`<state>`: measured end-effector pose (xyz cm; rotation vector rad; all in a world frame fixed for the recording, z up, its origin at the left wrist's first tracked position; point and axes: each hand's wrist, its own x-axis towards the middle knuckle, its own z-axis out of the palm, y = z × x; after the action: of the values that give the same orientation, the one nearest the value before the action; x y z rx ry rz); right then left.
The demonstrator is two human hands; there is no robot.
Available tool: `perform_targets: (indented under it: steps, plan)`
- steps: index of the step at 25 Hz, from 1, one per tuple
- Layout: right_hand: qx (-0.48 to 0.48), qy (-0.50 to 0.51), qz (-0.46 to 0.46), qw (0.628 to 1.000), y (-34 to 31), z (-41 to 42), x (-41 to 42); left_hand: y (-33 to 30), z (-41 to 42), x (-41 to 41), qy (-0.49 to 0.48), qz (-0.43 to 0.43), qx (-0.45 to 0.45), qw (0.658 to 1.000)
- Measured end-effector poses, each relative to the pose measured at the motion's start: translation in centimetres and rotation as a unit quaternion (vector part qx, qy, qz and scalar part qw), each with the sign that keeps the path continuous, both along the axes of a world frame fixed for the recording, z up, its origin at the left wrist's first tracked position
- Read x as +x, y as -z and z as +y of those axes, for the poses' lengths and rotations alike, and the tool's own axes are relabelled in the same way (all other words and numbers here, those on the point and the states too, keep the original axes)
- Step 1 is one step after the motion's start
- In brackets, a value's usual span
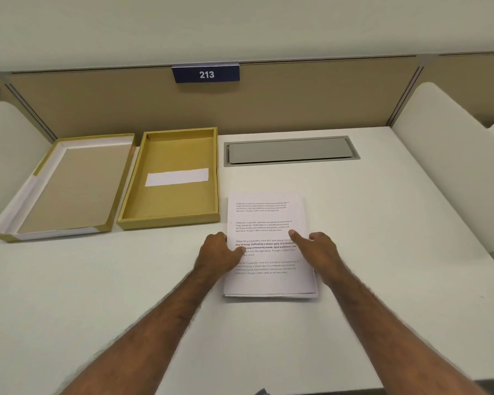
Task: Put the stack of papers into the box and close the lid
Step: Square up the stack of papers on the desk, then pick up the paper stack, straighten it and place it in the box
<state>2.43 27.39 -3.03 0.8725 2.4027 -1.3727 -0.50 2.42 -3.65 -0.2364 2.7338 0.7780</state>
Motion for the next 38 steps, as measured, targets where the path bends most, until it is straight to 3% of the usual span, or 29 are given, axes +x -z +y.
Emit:
perform_targets:
  steps: [11, 16, 20, 24, 28, 31, 33, 36, 38]
  plan:
    - [-0.222, 0.085, -0.04, 0.97, -0.3, 1.6, -2.1, 1.0, -0.1, -0.9, -0.019, -0.024, 0.037, 0.999]
    - [-0.23, 0.057, -0.001, 0.971, -0.9, 1.1, -2.2, 1.1, -0.2, -0.8, -0.029, -0.021, 0.058, 0.998]
    - [-0.267, 0.075, -0.009, 0.961, -0.6, 1.4, -2.2, 1.2, -0.2, -0.5, -0.032, -0.015, 0.073, 0.997]
    - [-0.289, 0.028, -0.025, 0.957, -0.4, 1.4, -2.6, 1.2, -0.2, -0.5, -0.033, -0.01, 0.083, 0.996]
    - [-0.303, 0.024, 0.032, 0.952, -1.0, -0.2, -2.5, 0.9, -0.6, -0.3, -0.045, -0.006, 0.109, 0.993]
    - [-0.294, -0.014, 0.102, 0.95, -2.7, -0.2, -1.6, -0.3, -0.9, -0.1, -0.103, 0.001, 0.19, 0.976]
    - [-0.313, -0.043, 0.149, 0.937, -4.0, 0.4, -0.8, -2.1, -0.7, -0.3, -0.122, 0.018, 0.29, 0.949]
    - [-0.351, -0.066, 0.229, 0.906, -6.1, 1.8, 0.0, -5.6, 0.4, -0.6, -0.084, 0.076, 0.441, 0.89]
    - [-0.364, -0.064, 0.273, 0.888, -6.8, 2.6, 0.2, -7.4, 1.0, -0.8, -0.052, 0.132, 0.461, 0.876]
